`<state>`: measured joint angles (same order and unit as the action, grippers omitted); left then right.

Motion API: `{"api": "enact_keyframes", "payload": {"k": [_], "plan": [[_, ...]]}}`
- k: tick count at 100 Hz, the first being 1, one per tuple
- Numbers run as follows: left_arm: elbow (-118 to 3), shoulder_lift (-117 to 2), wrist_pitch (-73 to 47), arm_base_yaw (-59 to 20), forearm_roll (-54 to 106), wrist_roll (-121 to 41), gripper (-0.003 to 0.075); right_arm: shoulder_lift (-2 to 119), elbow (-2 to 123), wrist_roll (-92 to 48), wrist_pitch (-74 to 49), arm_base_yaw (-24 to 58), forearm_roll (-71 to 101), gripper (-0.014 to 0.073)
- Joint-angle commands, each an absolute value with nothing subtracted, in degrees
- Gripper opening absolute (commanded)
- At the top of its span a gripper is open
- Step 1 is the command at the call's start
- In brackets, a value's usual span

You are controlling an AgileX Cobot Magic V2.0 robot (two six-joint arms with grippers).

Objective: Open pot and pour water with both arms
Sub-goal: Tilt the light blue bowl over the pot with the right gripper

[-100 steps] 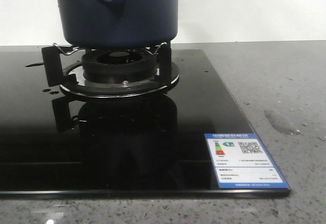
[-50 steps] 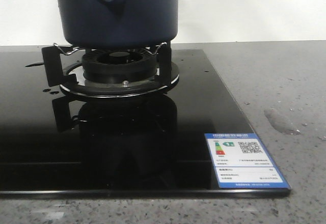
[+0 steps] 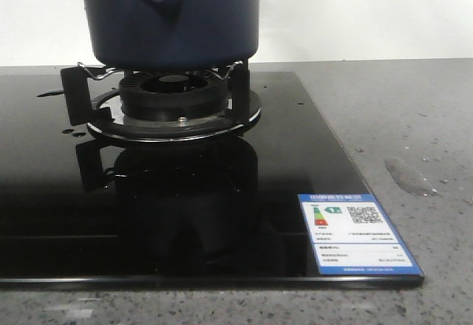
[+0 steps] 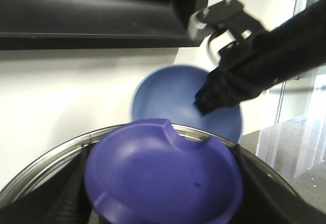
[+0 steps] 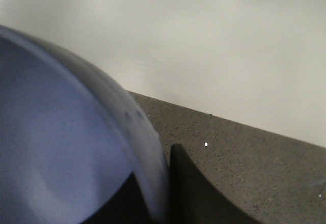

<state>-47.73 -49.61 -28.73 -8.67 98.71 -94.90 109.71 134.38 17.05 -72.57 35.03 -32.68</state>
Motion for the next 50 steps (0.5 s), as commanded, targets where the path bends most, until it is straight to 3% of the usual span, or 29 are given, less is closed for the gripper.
{"api": "enact_keyframes", "payload": {"k": [1, 24, 50], "plan": [[-49.62, -48.89, -29.67, -9.4, 102.41, -94.47, 0.0295, 103.34, 136.84, 14.33, -75.41, 29.96, -26.97, -0.0042], [-49.83, -53.13, -30.74, -14.86, 102.64, -97.68, 0.0295, 95.94, 131.38, 9.19, -75.41, 15.24, -3.15, -0.0042], [-52.74, -57.79, -31.27, -16.41, 102.64, -99.61, 0.0295, 81.47, 102.26, 4.89, -74.27, 3.8, 0.83, -0.0042]]}}
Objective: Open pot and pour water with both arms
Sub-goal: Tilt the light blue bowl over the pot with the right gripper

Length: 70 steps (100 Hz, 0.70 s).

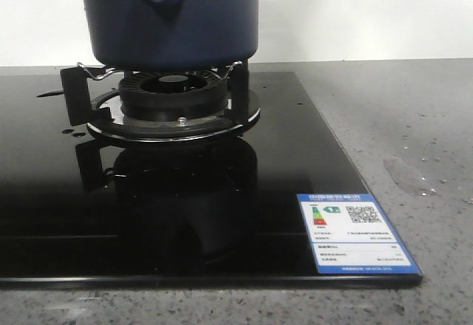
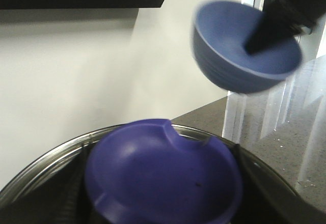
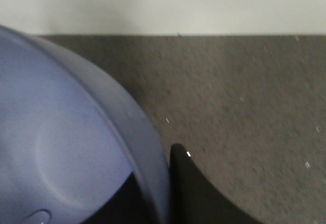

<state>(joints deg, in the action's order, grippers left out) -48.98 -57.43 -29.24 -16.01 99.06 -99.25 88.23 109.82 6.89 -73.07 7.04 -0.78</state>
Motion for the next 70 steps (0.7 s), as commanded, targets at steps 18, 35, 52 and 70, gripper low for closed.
{"api": "enact_keyframes", "payload": {"k": [18, 35, 52, 70], "plan": [[-55.47, -61.18, -33.57, -16.41, 102.83, -100.49, 0.0295, 72.37, 80.9, 1.92, -68.31, -5.47, 6.22, -0.0042], [-57.67, -65.4, -36.06, -17.2, 102.72, -100.52, 0.0295, 68.4, 66.02, -1.5, -63.47, -11.49, 10.6, -0.0042], [-58.74, -67.91, -36.79, -17.21, 102.72, -100.62, 0.0295, 68.24, 58.81, -2.04, -59.59, -11.74, 10.7, -0.0042], [-58.74, -68.54, -36.79, -17.21, 101.8, -100.62, 0.0295, 68.24, 56.15, -2.04, -57.37, -11.74, 10.71, -0.004]]}}
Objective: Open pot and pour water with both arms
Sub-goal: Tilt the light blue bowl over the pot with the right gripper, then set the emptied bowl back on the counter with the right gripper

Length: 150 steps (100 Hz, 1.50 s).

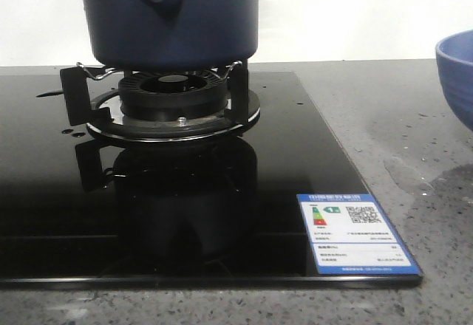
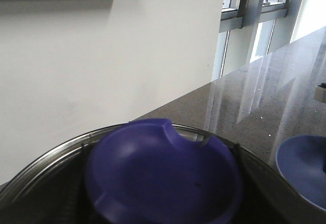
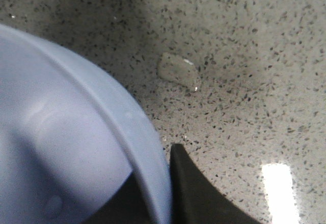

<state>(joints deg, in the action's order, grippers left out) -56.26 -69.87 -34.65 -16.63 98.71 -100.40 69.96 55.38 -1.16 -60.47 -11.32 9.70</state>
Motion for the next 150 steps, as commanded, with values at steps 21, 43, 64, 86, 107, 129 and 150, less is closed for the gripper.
{"api": "enact_keyframes", "payload": {"k": [21, 43, 64, 86, 107, 129, 150], "plan": [[-58.74, -68.54, -36.79, -17.21, 101.43, -103.08, 0.0295, 68.24, 56.04, -2.04, -56.99, -11.74, 10.84, 0.0157], [-58.74, -68.54, -36.57, -17.21, 101.43, -103.2, 0.0295, 65.48, 58.96, -2.04, -56.25, -11.74, 11.15, 0.0374], [-58.85, -68.77, -35.38, -17.21, 101.43, -103.56, 0.0295, 57.42, 68.09, -1.94, -55.97, -11.74, 13.22, 0.0359], [-61.3, -73.17, -36.25, -17.21, 101.43, -103.66, 0.0295, 50.68, 70.19, -2.04, -52.55, -11.74, 19.76, -0.0064], [-64.87, -78.02, -37.76, -17.21, 102.12, -103.66, 0.0295, 48.01, 70.19, -2.04, -52.74, -11.28, 19.53, -0.0062], [-65.57, -81.61, -38.31, -18.11, 102.12, -103.66, 0.0295, 47.88, 70.19, -2.04, -53.33, -10.07, 19.27, -0.0062], [-65.67, -83.21, -37.85, -20.4, 102.38, -109.7, 0.0295, 47.88, 70.19, -2.04, -53.71, -10.07, 18.9, -0.0062]]}}
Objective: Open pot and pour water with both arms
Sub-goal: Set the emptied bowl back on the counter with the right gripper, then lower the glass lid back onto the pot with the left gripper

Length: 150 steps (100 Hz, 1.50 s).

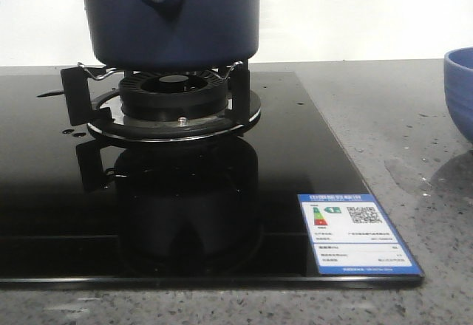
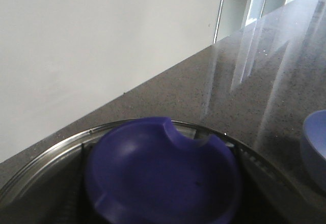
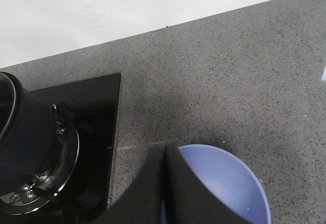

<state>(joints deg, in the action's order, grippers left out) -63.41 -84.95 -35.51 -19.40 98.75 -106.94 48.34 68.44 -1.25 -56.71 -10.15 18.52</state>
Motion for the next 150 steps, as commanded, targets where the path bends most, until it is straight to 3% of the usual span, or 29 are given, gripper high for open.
{"api": "enact_keyframes", "payload": {"k": [1, 29, 64, 71, 87, 110, 120, 141, 150], "plan": [[-65.67, -83.32, -37.85, -20.4, 102.33, -109.7, 0.0295, 47.88, 70.19, -2.04, -53.83, -10.07, 18.9, -0.0062], [-65.67, -83.34, -30.15, -20.4, 106.27, -109.7, 0.0295, 47.88, 70.19, -2.04, -54.29, -10.07, 18.47, -0.0062], [-65.71, -83.34, -31.14, -20.4, 106.45, -109.7, 0.03, 47.88, 70.19, -2.04, -54.61, -10.07, 18.47, -0.0062], [-65.71, -83.34, -33.6, -20.4, 106.45, -109.7, 0.0349, 47.88, 70.19, -2.04, -54.61, -10.07, 18.47, -0.0062], [-65.71, -83.34, -34.44, -20.4, 106.45, -109.03, 0.0552, 47.88, 70.19, -2.15, -54.74, -10.07, 18.47, -0.0062], [-65.71, -78.77, -33.96, -20.19, 106.25, -106.5, 0.0565, 47.65, 70.19, -4.47, -54.74, -9.99, 17.33, -0.0062], [-65.59, -72.9, -31.89, -19.73, 102.06, -99.46, 0.0501, 45.71, 69.26, -6.25, -53.73, -8.25, 15.66, -0.0062], [-58.46, -57.05, -29.6, -18.43, 84.69, -84.9, 0.0124, 35.57, 59.4, -6.35, -49.58, -2.14, 7.86, -0.0062], [-52.35, -49.58, -28.96, -18.15, 82.9, -83.65, 0.0009, 29.38, 52.28, -6.35, -45.68, -0.64, 7.28, -0.0062]]}}
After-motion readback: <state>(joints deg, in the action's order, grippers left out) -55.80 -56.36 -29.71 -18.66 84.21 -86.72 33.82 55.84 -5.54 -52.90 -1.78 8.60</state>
